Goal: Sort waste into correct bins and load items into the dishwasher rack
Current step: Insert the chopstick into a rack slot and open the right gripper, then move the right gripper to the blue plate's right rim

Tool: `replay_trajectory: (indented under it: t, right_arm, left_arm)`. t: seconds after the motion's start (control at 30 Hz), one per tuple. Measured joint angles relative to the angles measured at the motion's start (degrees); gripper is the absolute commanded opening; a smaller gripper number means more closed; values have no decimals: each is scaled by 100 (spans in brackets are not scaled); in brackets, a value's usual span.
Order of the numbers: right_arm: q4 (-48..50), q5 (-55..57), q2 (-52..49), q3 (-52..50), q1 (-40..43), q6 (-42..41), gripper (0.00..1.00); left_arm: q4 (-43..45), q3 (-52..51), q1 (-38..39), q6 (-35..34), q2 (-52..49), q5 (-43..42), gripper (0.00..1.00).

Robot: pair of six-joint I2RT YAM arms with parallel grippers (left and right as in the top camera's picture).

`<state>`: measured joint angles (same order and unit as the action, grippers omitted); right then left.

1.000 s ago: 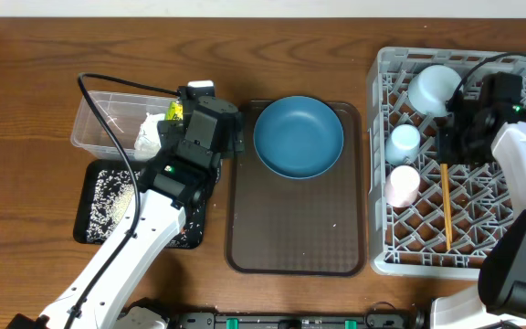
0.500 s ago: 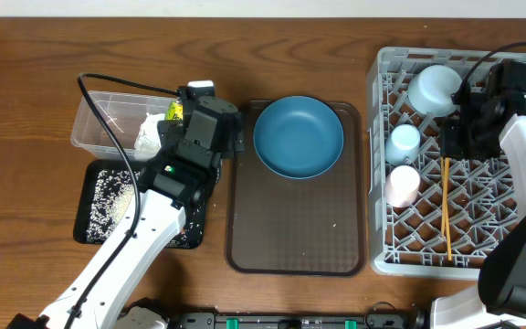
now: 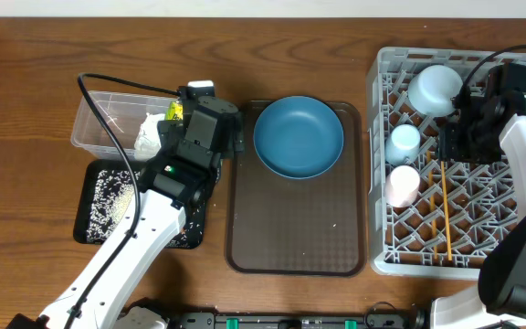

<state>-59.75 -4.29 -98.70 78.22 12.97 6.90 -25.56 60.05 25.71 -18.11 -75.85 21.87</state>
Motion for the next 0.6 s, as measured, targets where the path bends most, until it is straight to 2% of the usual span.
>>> replay_trajectory:
  t: [0.13, 0.33, 0.6]
  right_arm:
    - [-186, -330, 0, 66, 0, -46, 47]
    - [-925, -1239, 0, 647, -7, -52, 47]
    - [-1224, -2197, 9, 1036, -297, -68, 49]
  left_arm:
    - [0, 0, 0, 0, 0, 0, 99]
    - [0, 0, 0, 0, 0, 0, 99]
    - [0, 0, 0, 0, 0, 0, 98]
